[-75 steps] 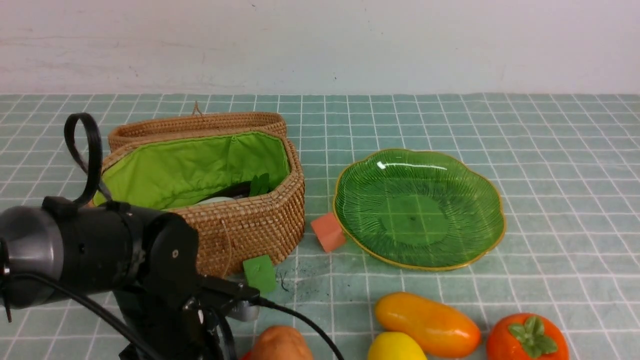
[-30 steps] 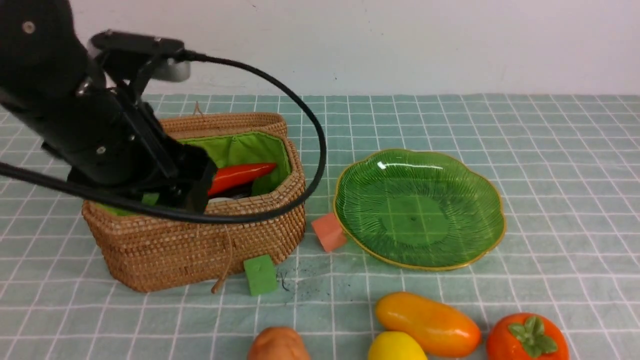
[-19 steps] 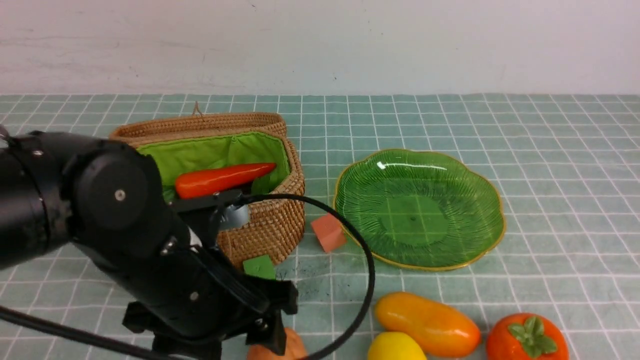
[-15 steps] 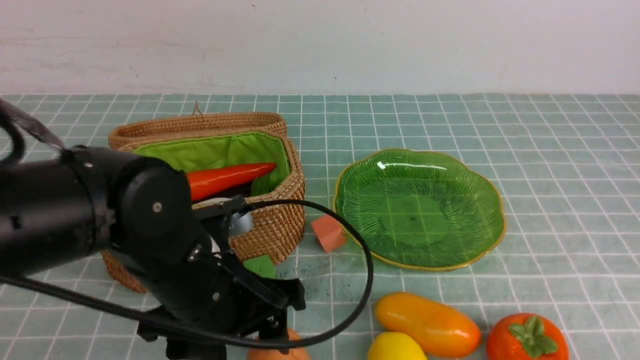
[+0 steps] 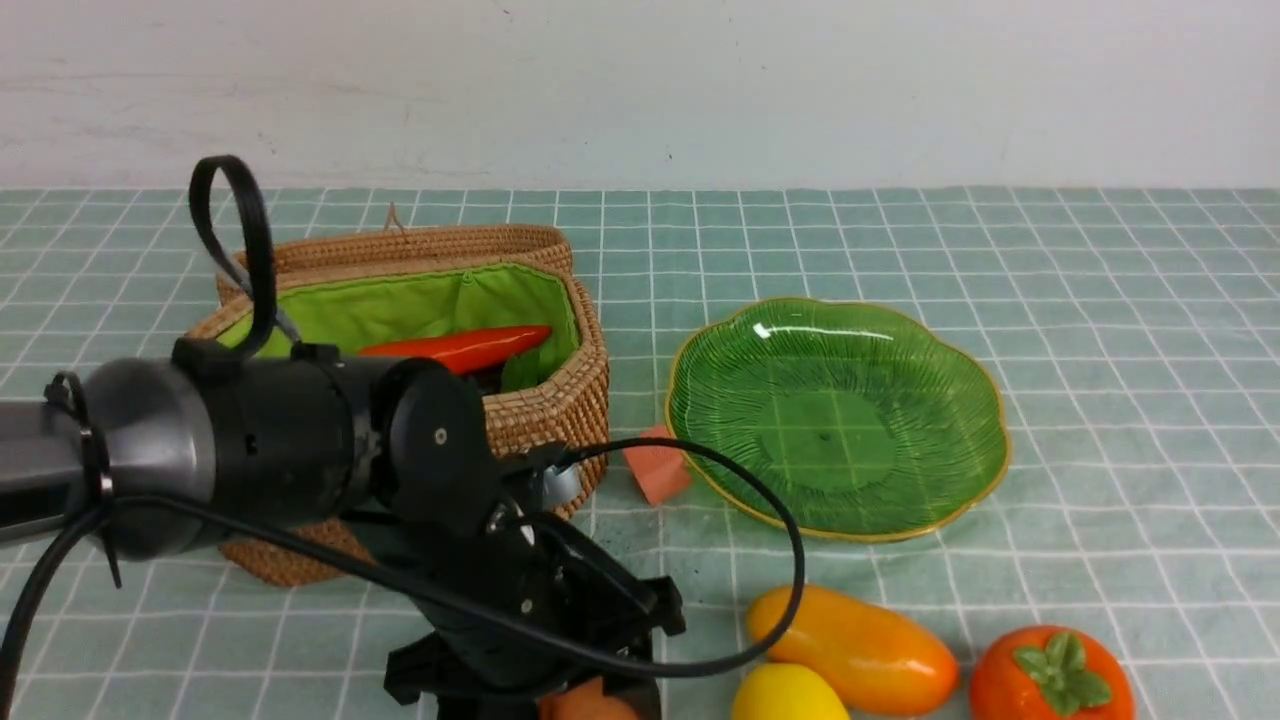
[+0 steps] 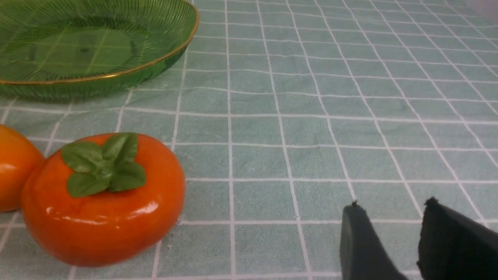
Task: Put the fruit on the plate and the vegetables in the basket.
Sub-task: Grab a potato with your left arm and place it in the basket on the left
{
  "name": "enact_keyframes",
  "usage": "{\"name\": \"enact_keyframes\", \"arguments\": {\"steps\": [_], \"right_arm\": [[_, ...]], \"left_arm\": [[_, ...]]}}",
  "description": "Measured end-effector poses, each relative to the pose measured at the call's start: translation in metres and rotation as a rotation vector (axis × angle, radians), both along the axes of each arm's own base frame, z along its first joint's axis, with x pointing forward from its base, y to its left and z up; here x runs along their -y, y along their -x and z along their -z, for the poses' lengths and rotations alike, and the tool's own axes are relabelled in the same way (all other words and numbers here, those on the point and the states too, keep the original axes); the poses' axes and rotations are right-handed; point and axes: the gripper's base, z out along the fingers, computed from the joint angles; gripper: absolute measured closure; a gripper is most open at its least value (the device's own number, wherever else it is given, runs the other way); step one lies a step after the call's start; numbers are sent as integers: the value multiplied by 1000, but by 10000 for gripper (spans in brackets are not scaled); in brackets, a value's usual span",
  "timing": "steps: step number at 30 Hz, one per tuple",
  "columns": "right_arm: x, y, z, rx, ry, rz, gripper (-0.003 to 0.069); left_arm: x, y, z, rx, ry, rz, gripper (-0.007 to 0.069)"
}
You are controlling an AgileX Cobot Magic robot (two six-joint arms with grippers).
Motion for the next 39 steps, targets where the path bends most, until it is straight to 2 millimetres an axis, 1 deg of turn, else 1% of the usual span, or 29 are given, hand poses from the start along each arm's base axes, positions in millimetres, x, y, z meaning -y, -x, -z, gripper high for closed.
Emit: {"name": "enact_keyframes", "arguments": {"steps": [4, 6, 7, 10, 11, 12, 13, 14, 15, 16, 17, 18, 19, 20, 21, 22, 24, 25, 27, 28, 30, 31, 34, 36, 39], "right_arm": [[0, 0, 0, 0, 0, 0, 417], [0, 0, 0, 0, 0, 0, 417], [0, 0, 0, 0, 0, 0, 417], [0, 0, 0, 0, 0, 0, 417], [0, 0, 0, 0, 0, 0, 417], [0, 0, 0, 0, 0, 0, 417], [0, 0, 0, 0, 0, 0, 417], [0, 0, 0, 0, 0, 0, 417], [0, 0, 0, 0, 0, 0, 417], [0, 0, 0, 0, 0, 0, 417], [0, 0, 0, 0, 0, 0, 417], [0, 0, 0, 0, 0, 0, 417], [0, 0, 0, 0, 0, 0, 417], [0, 0, 0, 0, 0, 0, 417], [0, 0, 0, 0, 0, 0, 417], [0, 0, 0, 0, 0, 0, 417], [0, 0, 0, 0, 0, 0, 417], [0, 0, 0, 0, 0, 0, 417], [0, 0, 0, 0, 0, 0, 417], [0, 0, 0, 0, 0, 0, 417], [0, 0, 0, 0, 0, 0, 417], [0, 0, 0, 0, 0, 0, 417], [0, 0, 0, 0, 0, 0, 417], [0, 0, 0, 0, 0, 0, 417], [0, 0, 0, 0, 0, 0, 417]], "left_arm": [[-8, 6, -7, 17, -36, 42, 80], [-16, 12, -20, 25, -67, 78, 82], [-16, 12, -22, 26, -70, 83, 82], [-23, 15, -70, 127, -43, 109, 82], [-28, 15, -93, 168, -29, 108, 82], [-30, 15, -97, 180, -24, 106, 82], [-34, 12, -113, 217, -14, 99, 82], [-38, 12, -123, 242, -14, 97, 82], [-50, 6, -144, 301, -19, 71, 82], [-63, 0, -160, 352, -37, 37, 82], [-67, -3, -162, 360, -43, 22, 82], [-86, -14, -177, 429, -84, -37, 82], [-94, -19, -180, 454, -99, -72, 82], [-116, -33, -185, 504, -135, -167, 83], [-118, -35, -186, 521, -137, -181, 83], [-132, -46, -184, 547, -166, -246, 83], [-146, -67, -173, 574, -206, -313, 83], [-148, -70, -170, 568, -215, -319, 83], [-148, -88, -148, 528, -240, -324, 83], [-148, -93, -140, 507, -245, -322, 83], [-145, -105, -118, 447, -261, -314, 83], [-145, -106, -116, 443, -262, -313, 83], [-144, -112, -104, 407, -268, -310, 83], [-143, -111, -103, 399, -263, -312, 71], [-143, -110, -107, 389, -261, -314, 22]]}}
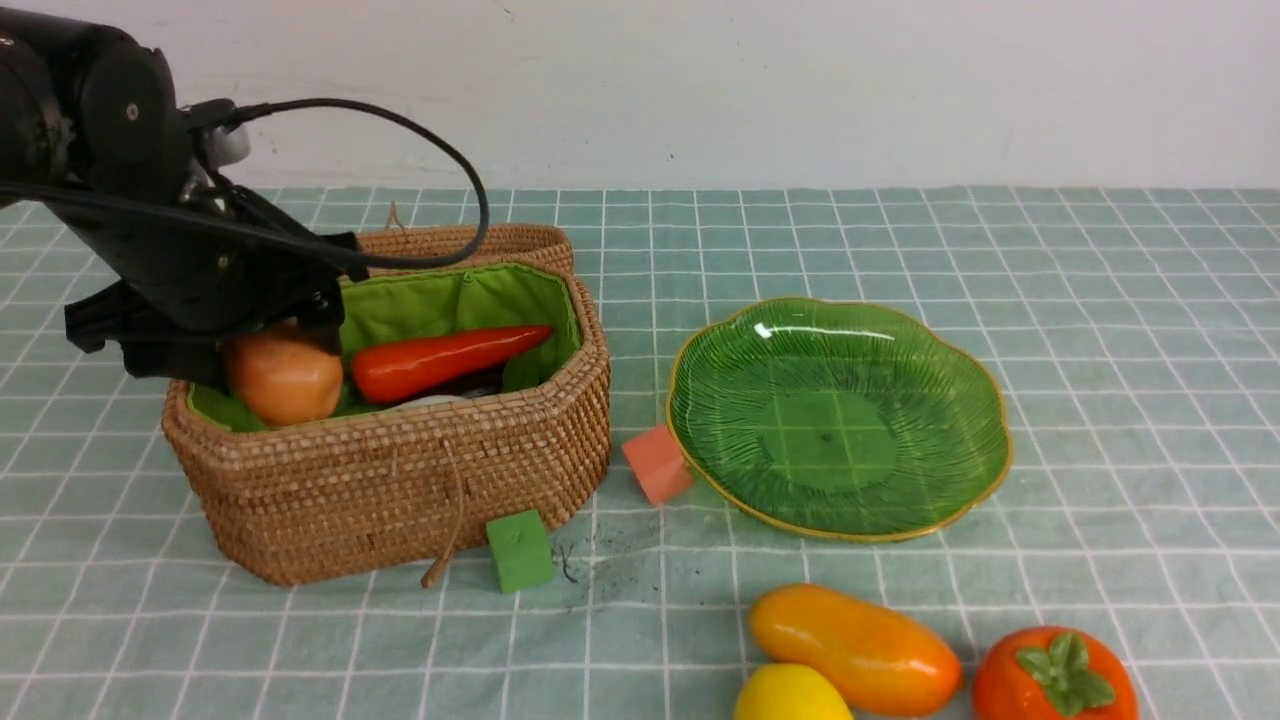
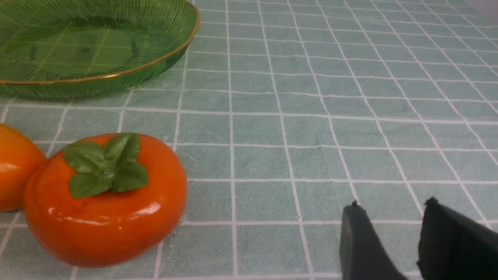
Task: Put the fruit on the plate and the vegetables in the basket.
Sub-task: Grab a potato with your left arm and place it in the basket on the left, then grab a tomato with your right arm and place it on the plate on the right.
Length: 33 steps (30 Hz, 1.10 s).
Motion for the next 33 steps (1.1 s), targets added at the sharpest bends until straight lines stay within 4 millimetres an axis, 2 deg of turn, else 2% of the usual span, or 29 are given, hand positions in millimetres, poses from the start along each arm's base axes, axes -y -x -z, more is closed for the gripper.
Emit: {"name": "enact_keyframes", "arguments": {"steps": [3, 5, 8, 11, 12, 15, 16, 17, 18, 19, 20, 21, 22, 24, 25, 26, 27, 29, 33], "right_arm": [[0, 0, 0, 0, 0, 0, 417], [0, 0, 0, 0, 0, 0, 417], [0, 0, 0, 0, 0, 0, 417], [0, 0, 0, 0, 0, 0, 417], [0, 0, 0, 0, 0, 0, 417], [0, 0, 0, 0, 0, 0, 417], [0, 0, 0, 0, 0, 0, 417], [0, 0, 0, 0, 0, 0, 417], [0, 0, 0, 0, 0, 0, 417], [0, 0, 0, 0, 0, 0, 417], [0, 0, 0, 0, 0, 0, 417], [0, 0, 0, 0, 0, 0, 417], [0, 0, 0, 0, 0, 0, 417], [0, 0, 0, 0, 0, 0, 417], [0, 0, 0, 0, 0, 0, 417], [0, 0, 0, 0, 0, 0, 417], [0, 0, 0, 0, 0, 0, 417], [0, 0, 0, 0, 0, 0, 417], [0, 0, 0, 0, 0, 0, 417]], "left_arm": [[-2, 7, -12, -29, -14, -1, -24], [-3, 11, -20, -29, -25, 5, -27], [-9, 33, -55, 0, -60, 19, -1], [-16, 68, -90, 40, -70, 30, 69], [-16, 71, -93, 43, -70, 31, 75], [-23, 130, -137, 141, -41, 57, 209], [-25, 144, -146, 181, -30, 64, 257], [-27, 167, -156, 234, -10, 71, 330], [-28, 171, -159, 247, -8, 71, 330], [-31, 202, -165, 306, 15, 78, 417], [-32, 206, -166, 312, 18, 78, 427], [-35, 232, -163, 347, 33, 83, 489], [-37, 250, -158, 363, 38, 84, 548], [-43, 285, -136, 398, 49, 87, 635], [-43, 287, -133, 403, 52, 88, 638], [-44, 303, -111, 448, 69, 93, 638], [-44, 306, -105, 462, 73, 95, 638], [-43, 312, -65, 523, 100, 107, 638], [-43, 318, -16, 606, 74, 156, 638]]}}
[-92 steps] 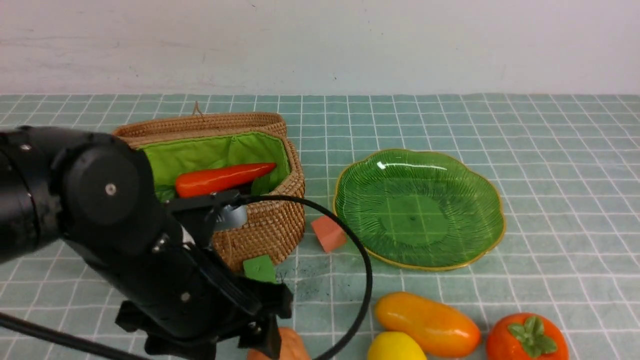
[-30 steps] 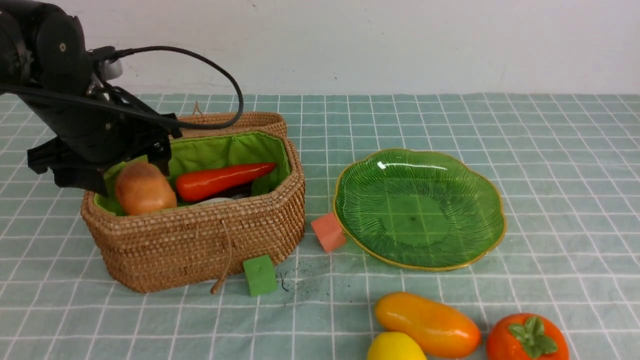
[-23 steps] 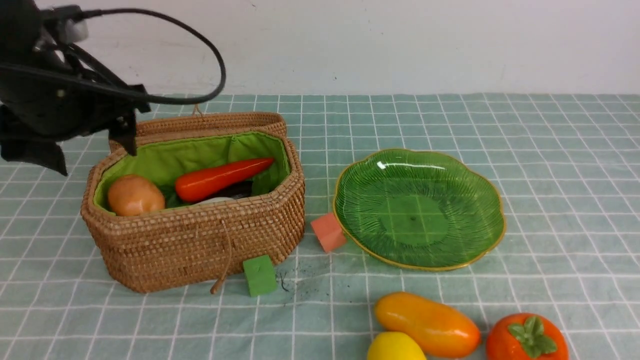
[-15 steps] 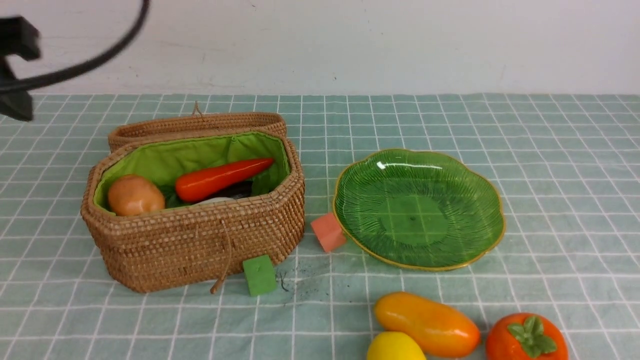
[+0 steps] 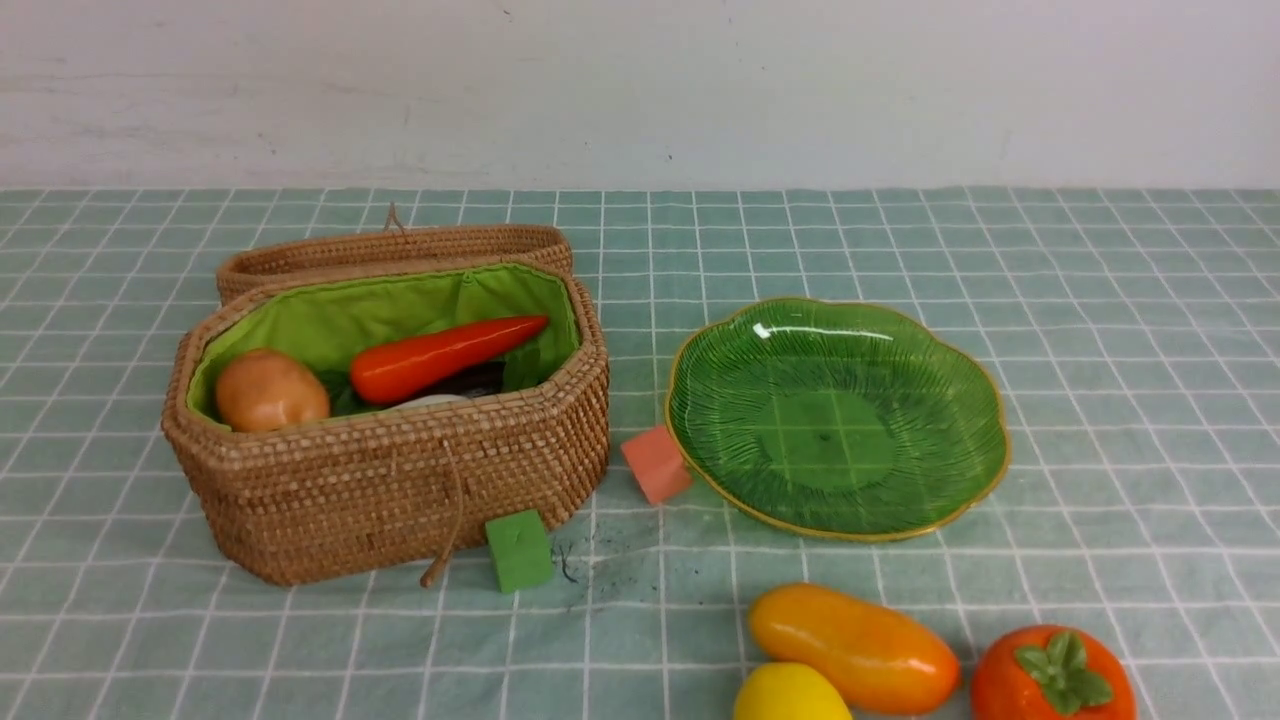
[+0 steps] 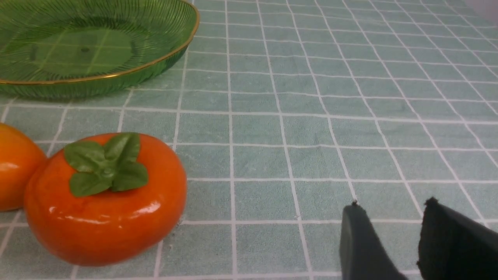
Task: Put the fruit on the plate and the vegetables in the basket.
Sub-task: Grab a tomato with your right arm and place it on the plate on the right.
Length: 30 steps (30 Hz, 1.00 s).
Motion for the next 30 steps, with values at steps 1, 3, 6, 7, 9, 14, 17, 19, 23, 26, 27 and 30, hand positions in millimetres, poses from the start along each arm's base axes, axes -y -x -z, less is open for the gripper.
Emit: {"name": "enact_keyframes", "arguments": {"steps": [1, 3, 6, 7, 9, 14, 17, 19, 23, 26, 27, 30], "right_arm": [[0, 0, 0, 0, 0, 0, 417], [0, 0, 0, 0, 0, 0, 417], [0, 0, 0, 0, 0, 0, 417], [0, 0, 0, 0, 0, 0, 417], [0, 0, 0, 0, 0, 0, 417], [0, 0, 0, 0, 0, 0, 417], [0, 0, 0, 0, 0, 0, 417], [0, 0, 0, 0, 0, 0, 417], [0, 0, 0, 0, 0, 0, 417], [0, 0, 0, 0, 0, 0, 417], [0, 0, 0, 0, 0, 0, 417], [0, 0, 0, 0, 0, 0, 417]], "left_arm": [[0, 0, 12, 26, -17, 12, 638], [0, 2, 18, 59, -32, 23, 638], [0, 3, 24, 110, -48, 33, 638], [0, 3, 25, 118, -54, 36, 638], [0, 3, 26, 116, -57, 37, 638], [0, 3, 27, 109, -63, 38, 638], [0, 3, 27, 109, -74, 38, 638], [-1, 2, 29, 111, -92, 32, 638], [-3, 0, 42, 154, -126, 16, 638], [-5, 3, 64, 216, -137, -4, 638], [-6, 3, 73, 229, -140, -16, 638], [-8, -3, 108, 167, -155, -70, 638]]}}
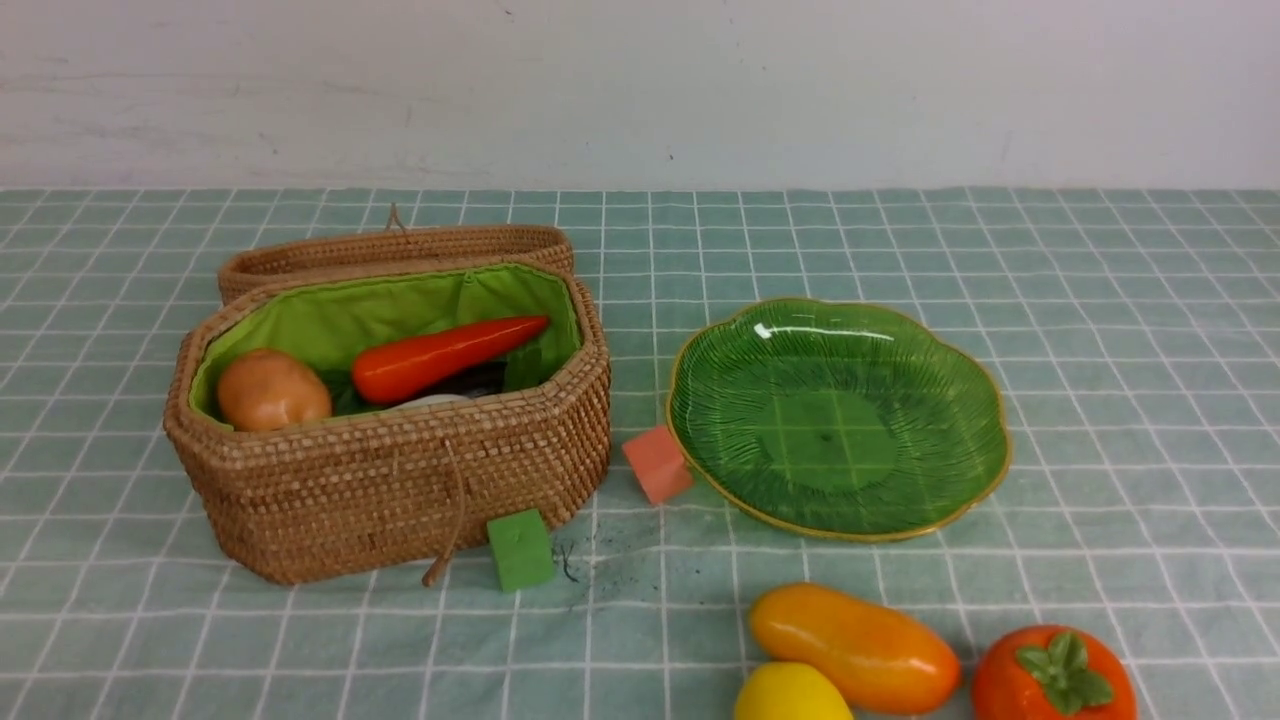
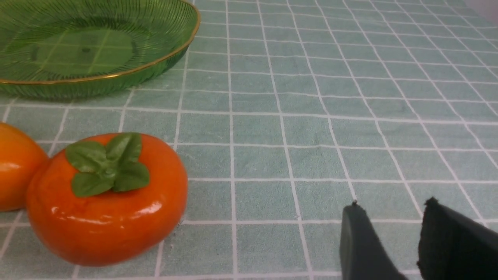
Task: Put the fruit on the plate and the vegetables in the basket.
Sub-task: Grab a tomato with your right arm and place it on the plate on the right.
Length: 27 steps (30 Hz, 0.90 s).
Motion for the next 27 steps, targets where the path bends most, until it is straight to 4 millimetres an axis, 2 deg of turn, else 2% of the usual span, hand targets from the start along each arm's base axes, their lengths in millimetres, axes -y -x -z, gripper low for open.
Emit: {"name": "enact_keyframes", "arguments": {"steps": [1, 2, 4, 9, 20, 27], "right_arm": [[0, 0, 0, 0, 0, 0, 417], [0, 0, 0, 0, 0, 0, 417], [0, 0, 0, 0, 0, 0, 417], [0, 0, 0, 0, 0, 0, 417], [0, 0, 0, 0, 7, 0, 417], [6, 0, -1, -12, 214, 8, 417]], "left_arm": [[0, 0, 0, 0, 0, 0, 638], [-1, -3, 25, -67, -13, -23, 638], [-2, -4, 35, -81, -32, -26, 637], [-2, -7, 31, -6, -44, -22, 634], [-2, -7, 31, -2, -48, -22, 627], [-2, -7, 31, -2, -48, -22, 618]]}}
